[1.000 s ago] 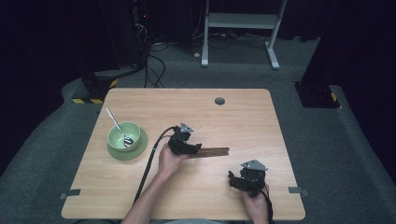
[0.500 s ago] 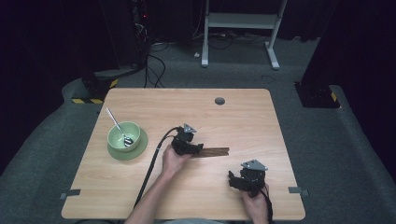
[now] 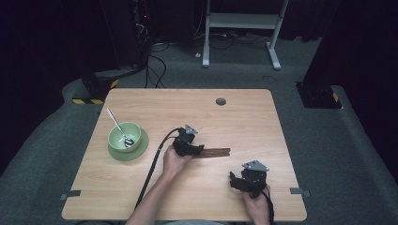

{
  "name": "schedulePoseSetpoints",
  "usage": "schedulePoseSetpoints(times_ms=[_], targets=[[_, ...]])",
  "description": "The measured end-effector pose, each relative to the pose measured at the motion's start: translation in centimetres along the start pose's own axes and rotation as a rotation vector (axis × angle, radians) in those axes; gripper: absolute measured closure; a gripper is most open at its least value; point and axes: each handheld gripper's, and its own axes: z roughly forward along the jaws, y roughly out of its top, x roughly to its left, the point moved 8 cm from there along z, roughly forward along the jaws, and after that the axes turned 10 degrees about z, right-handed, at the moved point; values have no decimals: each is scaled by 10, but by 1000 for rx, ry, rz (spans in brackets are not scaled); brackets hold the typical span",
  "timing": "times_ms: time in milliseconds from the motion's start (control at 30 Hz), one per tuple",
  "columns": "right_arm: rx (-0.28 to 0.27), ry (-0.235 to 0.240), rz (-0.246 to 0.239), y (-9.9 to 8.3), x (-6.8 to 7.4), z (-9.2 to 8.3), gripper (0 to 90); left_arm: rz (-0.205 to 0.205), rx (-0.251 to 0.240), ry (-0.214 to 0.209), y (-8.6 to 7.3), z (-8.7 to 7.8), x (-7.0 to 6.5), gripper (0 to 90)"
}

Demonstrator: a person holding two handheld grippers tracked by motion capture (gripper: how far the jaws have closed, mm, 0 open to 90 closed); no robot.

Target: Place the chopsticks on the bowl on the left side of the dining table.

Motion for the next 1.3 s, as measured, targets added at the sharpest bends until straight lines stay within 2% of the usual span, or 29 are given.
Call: schedulePoseSetpoints(times_ms=[533, 900, 1033, 1300], targets=[[1, 0, 1, 0, 0, 0, 159, 16, 11, 1, -5, -3, 3, 399], [0, 1, 1, 0, 0, 0, 159, -3, 20, 31, -13, -6, 15, 414], [0, 1, 0, 0, 0, 0, 159, -18, 8, 40, -13, -6, 16, 427], [0, 1, -1, 0, 0, 0, 159, -29, 20, 57, -12, -5, 21, 454]])
